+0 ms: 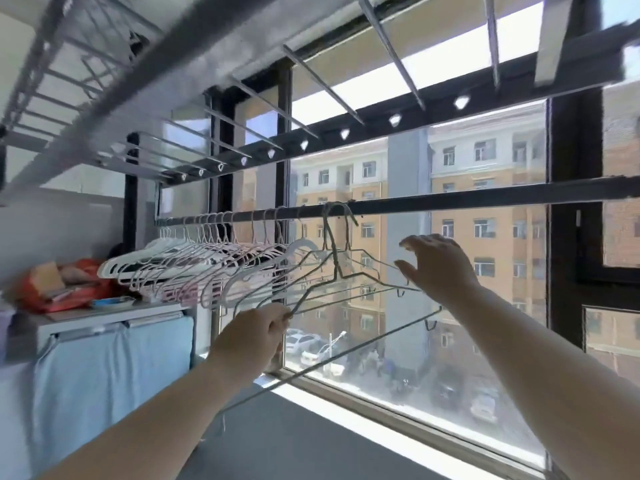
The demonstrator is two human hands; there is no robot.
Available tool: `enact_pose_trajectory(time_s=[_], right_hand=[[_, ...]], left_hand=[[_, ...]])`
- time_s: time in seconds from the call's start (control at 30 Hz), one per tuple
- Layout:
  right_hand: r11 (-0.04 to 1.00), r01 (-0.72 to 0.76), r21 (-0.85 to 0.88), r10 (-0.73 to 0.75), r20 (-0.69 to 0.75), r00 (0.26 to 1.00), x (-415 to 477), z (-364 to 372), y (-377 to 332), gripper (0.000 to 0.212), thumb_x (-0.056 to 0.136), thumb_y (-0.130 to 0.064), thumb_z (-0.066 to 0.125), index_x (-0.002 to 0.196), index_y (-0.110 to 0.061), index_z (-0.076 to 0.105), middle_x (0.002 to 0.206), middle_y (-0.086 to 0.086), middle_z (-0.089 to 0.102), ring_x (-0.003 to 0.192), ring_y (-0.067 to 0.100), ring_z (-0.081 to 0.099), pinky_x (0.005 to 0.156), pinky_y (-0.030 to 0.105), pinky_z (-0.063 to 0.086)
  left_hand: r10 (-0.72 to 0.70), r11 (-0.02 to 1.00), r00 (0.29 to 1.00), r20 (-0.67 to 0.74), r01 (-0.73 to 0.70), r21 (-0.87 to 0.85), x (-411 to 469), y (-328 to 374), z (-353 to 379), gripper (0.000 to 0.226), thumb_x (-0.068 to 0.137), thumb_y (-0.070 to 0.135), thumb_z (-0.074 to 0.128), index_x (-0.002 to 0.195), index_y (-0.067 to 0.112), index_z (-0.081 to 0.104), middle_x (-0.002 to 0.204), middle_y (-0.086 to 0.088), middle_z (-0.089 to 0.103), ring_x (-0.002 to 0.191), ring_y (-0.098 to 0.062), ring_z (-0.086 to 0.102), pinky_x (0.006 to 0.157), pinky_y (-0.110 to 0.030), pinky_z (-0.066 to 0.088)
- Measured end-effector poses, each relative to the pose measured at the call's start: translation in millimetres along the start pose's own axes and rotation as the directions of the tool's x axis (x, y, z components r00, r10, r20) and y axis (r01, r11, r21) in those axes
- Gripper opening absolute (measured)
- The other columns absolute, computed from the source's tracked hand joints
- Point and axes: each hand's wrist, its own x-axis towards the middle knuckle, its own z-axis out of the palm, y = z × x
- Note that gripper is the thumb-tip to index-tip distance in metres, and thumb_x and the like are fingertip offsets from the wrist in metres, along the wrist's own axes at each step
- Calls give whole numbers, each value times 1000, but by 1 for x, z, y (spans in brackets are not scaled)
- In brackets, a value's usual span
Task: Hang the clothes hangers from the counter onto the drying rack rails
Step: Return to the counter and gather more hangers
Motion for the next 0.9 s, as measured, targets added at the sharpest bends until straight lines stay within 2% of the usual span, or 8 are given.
enact_pose_trajectory(time_s=[0.07, 0.13, 0.23, 0.33, 0.47, 0.57, 0.7, 0.9], right_hand=[[995, -40, -88, 31, -106, 994, 21, -1, 18, 37, 97, -27, 42, 130, -11, 47, 133, 7, 52, 126, 22, 42, 107, 31, 26], [976, -55, -210, 24, -150, 988, 41, -2, 33, 34, 97, -21, 41, 128, -8, 47, 132, 11, 49, 126, 26, 39, 107, 36, 24], [935, -82, -345, 20, -179, 984, 67, -1, 51, 36, 96, -21, 42, 130, -8, 43, 137, 11, 42, 130, 28, 32, 110, 41, 18], [905, -134, -404, 81, -146, 986, 84, 3, 61, 41, 96, -31, 42, 132, -11, 38, 135, 9, 47, 128, 27, 39, 112, 43, 16], [889, -176, -423, 145, -105, 984, 96, 13, 60, 39, 95, -30, 43, 129, -12, 38, 130, 8, 47, 123, 27, 43, 106, 41, 26], [891, -193, -411, 156, -122, 980, 100, 17, 57, 38, 94, -25, 45, 129, -13, 38, 130, 7, 47, 123, 27, 42, 107, 41, 26], [906, -210, -368, 164, -153, 975, 98, 17, 55, 36, 94, -23, 44, 129, -13, 39, 130, 7, 46, 124, 27, 41, 108, 40, 24], [907, -199, -372, 143, -171, 975, 97, 22, 55, 38, 95, -20, 42, 131, -15, 38, 133, 5, 45, 126, 26, 39, 111, 42, 19]], left_hand=[[24, 1000, 1000, 5, -24, -9, 24, 2, 14, 26, 96, 16, 43, 117, 17, 57, 63, 8, 56, 32, 7, 44, 38, -10, 31], [41, 999, 999, 9, -41, -17, 45, 5, 26, 28, 96, 15, 43, 121, 17, 55, 64, 8, 55, 30, 7, 43, 36, -10, 31], [58, 997, 998, -11, -59, -58, 74, 9, 41, 27, 96, 13, 43, 119, 14, 56, 64, 6, 54, 32, 0, 43, 37, -12, 30], [74, 993, 996, -43, -77, -90, 101, 14, 52, 28, 96, 13, 41, 121, 11, 53, 65, 5, 52, 43, -2, 42, 38, -13, 33], [63, 989, 997, -50, -69, -130, 130, 18, 62, 27, 97, 15, 41, 119, 10, 54, 65, 5, 52, 44, -2, 43, 37, -11, 33], [66, 990, 997, -29, -69, -126, 145, 19, 68, 26, 97, 14, 41, 119, 9, 54, 66, 4, 52, 47, -3, 44, 34, -8, 32], [76, 991, 997, -1, -75, -107, 158, 23, 74, 27, 96, 14, 41, 120, 9, 54, 72, -1, 55, 49, -6, 46, 46, -19, 40], [84, 992, 994, 73, -77, -96, 160, 20, 84, 28, 97, 14, 40, 121, 10, 53, 69, 0, 55, 44, -6, 46, 39, -15, 34]])
